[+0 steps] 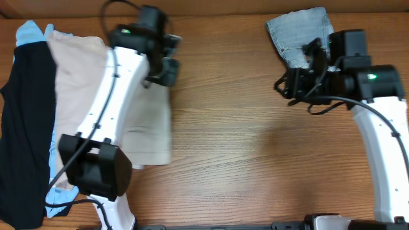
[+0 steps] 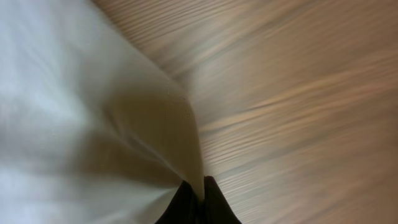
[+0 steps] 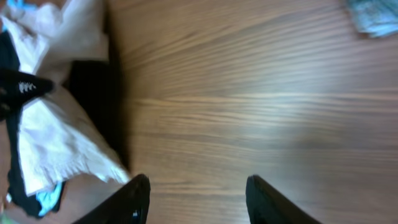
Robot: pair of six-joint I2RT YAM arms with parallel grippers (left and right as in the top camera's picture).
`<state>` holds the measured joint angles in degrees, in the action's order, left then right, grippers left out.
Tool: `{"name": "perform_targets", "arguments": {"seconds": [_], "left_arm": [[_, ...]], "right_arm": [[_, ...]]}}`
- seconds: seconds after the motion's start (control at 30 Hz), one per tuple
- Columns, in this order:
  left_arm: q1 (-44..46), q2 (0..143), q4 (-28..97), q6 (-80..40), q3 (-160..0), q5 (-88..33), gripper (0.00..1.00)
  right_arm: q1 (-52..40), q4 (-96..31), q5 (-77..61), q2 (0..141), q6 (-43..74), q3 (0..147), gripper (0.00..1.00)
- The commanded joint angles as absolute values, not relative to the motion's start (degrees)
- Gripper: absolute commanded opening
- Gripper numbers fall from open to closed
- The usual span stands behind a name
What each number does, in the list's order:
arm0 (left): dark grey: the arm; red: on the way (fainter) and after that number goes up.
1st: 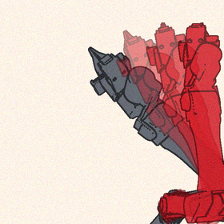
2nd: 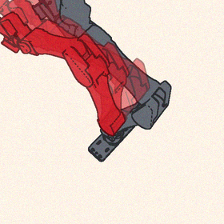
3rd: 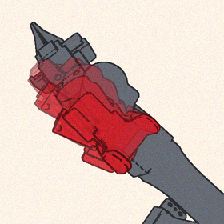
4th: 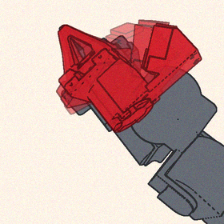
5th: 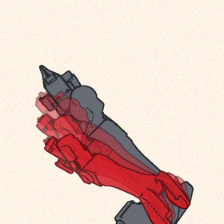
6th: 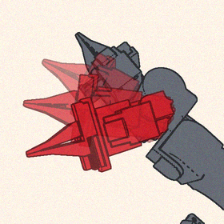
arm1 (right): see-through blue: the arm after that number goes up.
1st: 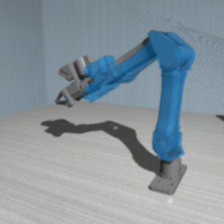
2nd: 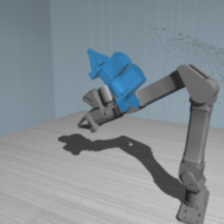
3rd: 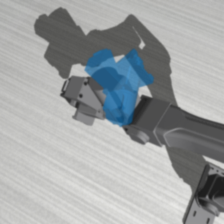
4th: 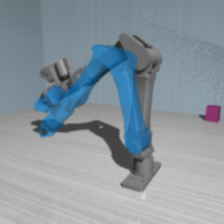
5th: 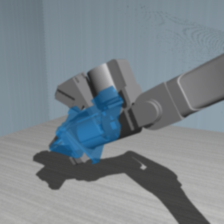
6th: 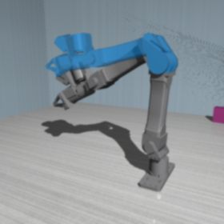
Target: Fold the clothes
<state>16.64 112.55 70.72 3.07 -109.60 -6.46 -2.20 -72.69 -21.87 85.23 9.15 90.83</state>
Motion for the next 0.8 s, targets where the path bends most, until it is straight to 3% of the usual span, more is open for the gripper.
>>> {"name": "perform_targets", "arguments": {"seconds": [0.0, 0.13, 0.27, 0.33, 0.43, 0.47, 0.5, 0.53, 0.77], "left_arm": [[24.3, 114.5, 66.7, -1.8, -110.7, -16.8, 0.04], [32.3, 119.0, 59.1, -2.5, -110.7, -17.7, 0.04], [36.9, 123.3, 51.5, -4.4, -110.7, -17.7, 0.11], [37.7, 124.4, 48.5, -5.5, -110.8, -18.2, 0.2], [37.3, 124.2, 45.8, -6.3, -111.4, -20.4, 0.51], [36.6, 124.0, 46.0, -6.3, -112.5, -20.6, 0.66], [35.8, 123.9, 47.0, -6.5, -113.9, -20.6, 0.91], [35.0, 123.7, 48.4, -6.4, -115.7, -20.6, 1.0], [24.8, 123.7, 69.5, -3.0, -134.0, -20.4, 1.0]], "right_arm": [[2.0, -75.2, -18.4, 83.5, 8.5, 95.6, 0.54], [7.7, -76.8, -18.0, 83.5, 7.8, 97.1, 0.54], [11.6, -77.3, -18.0, 83.5, 6.3, 97.1, 0.58], [12.8, -77.7, -18.0, 83.5, 5.9, 97.1, 0.59], [13.4, -78.7, -18.0, 83.5, 5.3, 97.0, 0.61], [13.4, -79.1, -18.0, 83.5, 5.0, 97.0, 0.62], [13.2, -79.3, -18.1, 83.5, 4.8, 97.0, 0.64], [12.9, -79.6, -18.1, 83.6, 4.8, 97.0, 0.65], [5.4, -79.6, -18.8, 85.2, 4.9, 92.2, 0.71]]}}
